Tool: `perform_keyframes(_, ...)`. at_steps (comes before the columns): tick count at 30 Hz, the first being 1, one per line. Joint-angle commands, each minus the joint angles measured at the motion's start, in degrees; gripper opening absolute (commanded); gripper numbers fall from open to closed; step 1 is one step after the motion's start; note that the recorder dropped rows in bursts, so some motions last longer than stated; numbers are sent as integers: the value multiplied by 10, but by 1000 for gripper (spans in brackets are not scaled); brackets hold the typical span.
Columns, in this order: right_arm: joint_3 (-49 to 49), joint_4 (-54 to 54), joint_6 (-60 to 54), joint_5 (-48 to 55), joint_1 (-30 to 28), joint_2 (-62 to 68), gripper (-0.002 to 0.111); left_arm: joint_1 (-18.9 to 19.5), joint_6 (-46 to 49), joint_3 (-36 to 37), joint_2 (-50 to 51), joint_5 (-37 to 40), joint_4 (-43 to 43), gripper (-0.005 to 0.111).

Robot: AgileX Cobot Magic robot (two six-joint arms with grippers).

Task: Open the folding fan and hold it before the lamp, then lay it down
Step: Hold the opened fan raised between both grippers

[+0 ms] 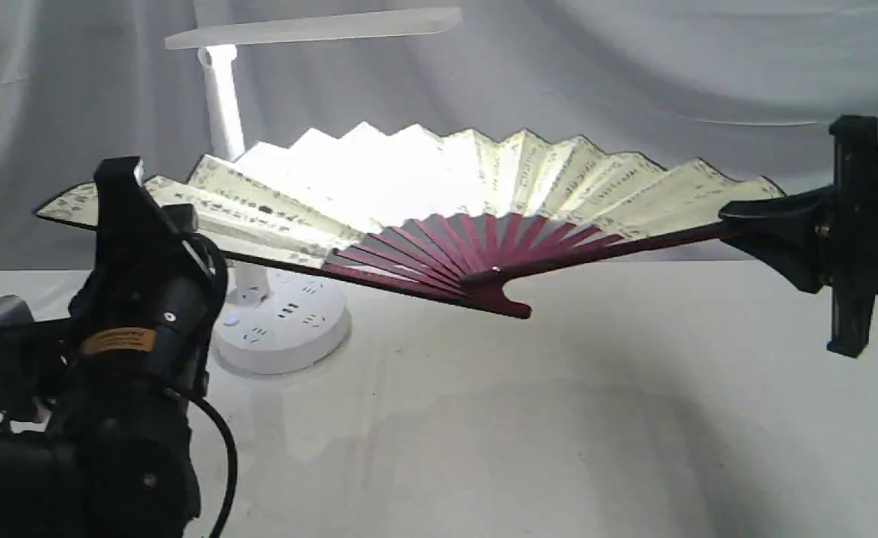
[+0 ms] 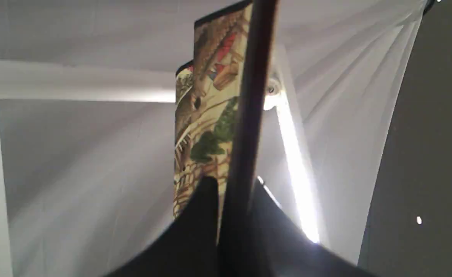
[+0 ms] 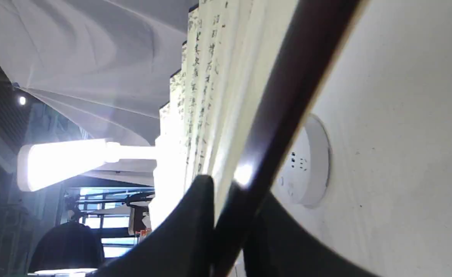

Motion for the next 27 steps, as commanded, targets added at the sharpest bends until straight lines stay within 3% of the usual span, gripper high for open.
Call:
perform_keyframes(1, -25, -16, -20, -36, 21, -2, 0, 18, -13, -4, -22, -47, -17, 0)
perform_keyframes(10, -62, -16, 9, -81, 63, -2, 0, 32, -8, -4, -37, -47, -19, 0)
perform_keyframes(20, -76, -16, 25, -102, 75, -2, 0, 77, 4, 22, -84, -47, -10, 0)
perform_keyframes(27, -76, -16, 26, -106, 79, -2, 0, 77, 4, 28, -88, -36, -12, 0)
